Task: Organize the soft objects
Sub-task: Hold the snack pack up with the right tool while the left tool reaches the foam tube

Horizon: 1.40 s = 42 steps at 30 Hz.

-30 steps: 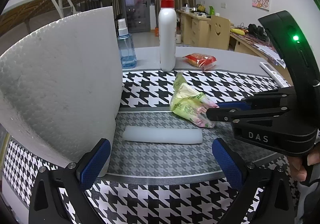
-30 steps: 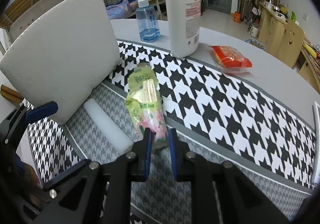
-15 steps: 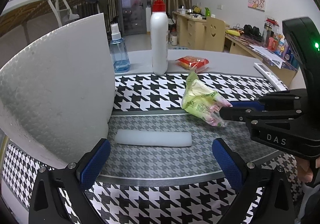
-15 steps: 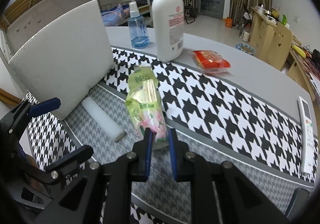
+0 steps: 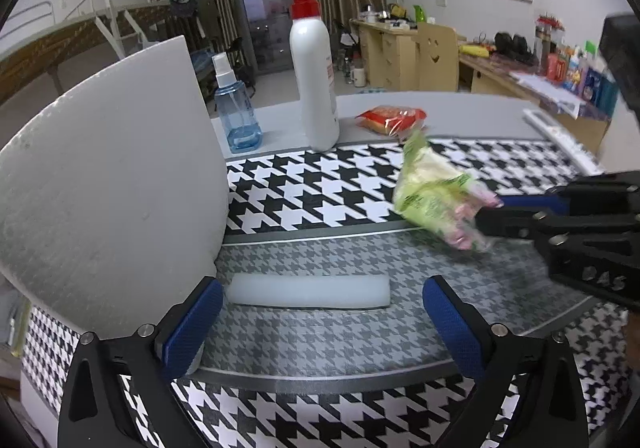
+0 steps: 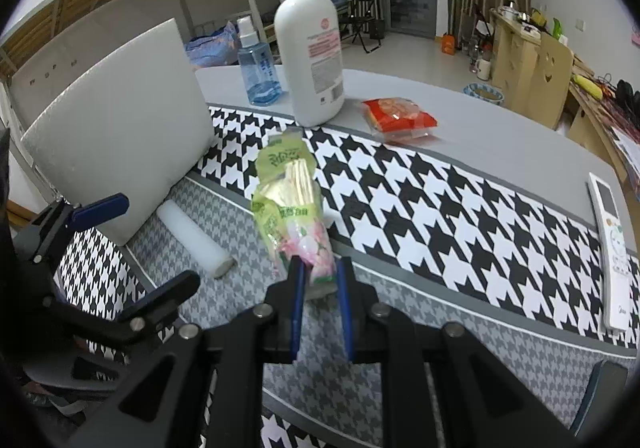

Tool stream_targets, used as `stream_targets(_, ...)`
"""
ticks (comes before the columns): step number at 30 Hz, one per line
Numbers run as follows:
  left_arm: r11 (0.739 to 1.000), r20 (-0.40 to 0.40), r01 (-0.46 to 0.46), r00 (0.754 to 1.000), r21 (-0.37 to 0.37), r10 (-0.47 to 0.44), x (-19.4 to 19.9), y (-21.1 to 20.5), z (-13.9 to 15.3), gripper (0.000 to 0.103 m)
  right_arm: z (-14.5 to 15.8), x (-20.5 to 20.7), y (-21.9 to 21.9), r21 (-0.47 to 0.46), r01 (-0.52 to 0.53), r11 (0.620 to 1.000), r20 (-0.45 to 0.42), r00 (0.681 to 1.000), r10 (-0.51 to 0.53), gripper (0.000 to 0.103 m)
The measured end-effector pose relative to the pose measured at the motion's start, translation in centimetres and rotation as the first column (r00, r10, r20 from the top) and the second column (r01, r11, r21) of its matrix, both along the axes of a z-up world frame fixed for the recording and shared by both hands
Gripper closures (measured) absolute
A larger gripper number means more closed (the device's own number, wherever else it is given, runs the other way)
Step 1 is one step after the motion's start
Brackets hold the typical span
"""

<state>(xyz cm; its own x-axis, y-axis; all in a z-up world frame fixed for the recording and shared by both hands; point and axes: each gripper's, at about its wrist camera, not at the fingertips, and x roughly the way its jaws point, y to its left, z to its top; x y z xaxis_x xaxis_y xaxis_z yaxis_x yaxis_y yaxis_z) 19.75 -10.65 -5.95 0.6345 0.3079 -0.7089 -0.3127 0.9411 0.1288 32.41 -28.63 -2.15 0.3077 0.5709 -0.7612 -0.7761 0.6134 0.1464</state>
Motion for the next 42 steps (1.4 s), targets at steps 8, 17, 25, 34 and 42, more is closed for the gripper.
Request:
stream_targets(8,1.000,-0.068,0.017,0.998,-0.011,-0.017,1.4,0.3,-1.5,0.022,0.3,0.2,-1.1,0.019,0.005,1.000,-0.014,1.000,-0.004,0.083)
stream_targets(17,0.996,-0.085,0.045,0.995,-0.080,-0.052,1.6,0.7,-2.3,0.045,0.4,0.2,-2.3,0.034,0.020,0.999,-0.021,1.000,-0.019,0.083)
stream_targets(25,0.990,-0.043,0.086,0.995,-0.110,-0.091,1.1,0.9,-1.8,0.081,1.3,-0.6,-2.5,0.050,0.021,0.999,0.010,1.000,-0.022,0.083)
stream_targets(34,0.983,0.000,0.148,0.989,-0.113,-0.149,0.6,0.7,-0.7,0.086,2.2,-1.6,-2.9,0.055,0.038,0.998,0.041,0.998,-0.040,0.083)
stream_targets(42,0.979,0.056,0.191,0.981,-0.078,-0.187,-0.5,-0.2,1.6,0.086,3.1,-2.6,-3.7,0.079,0.055,0.995,0.058,0.996,-0.060,0.083)
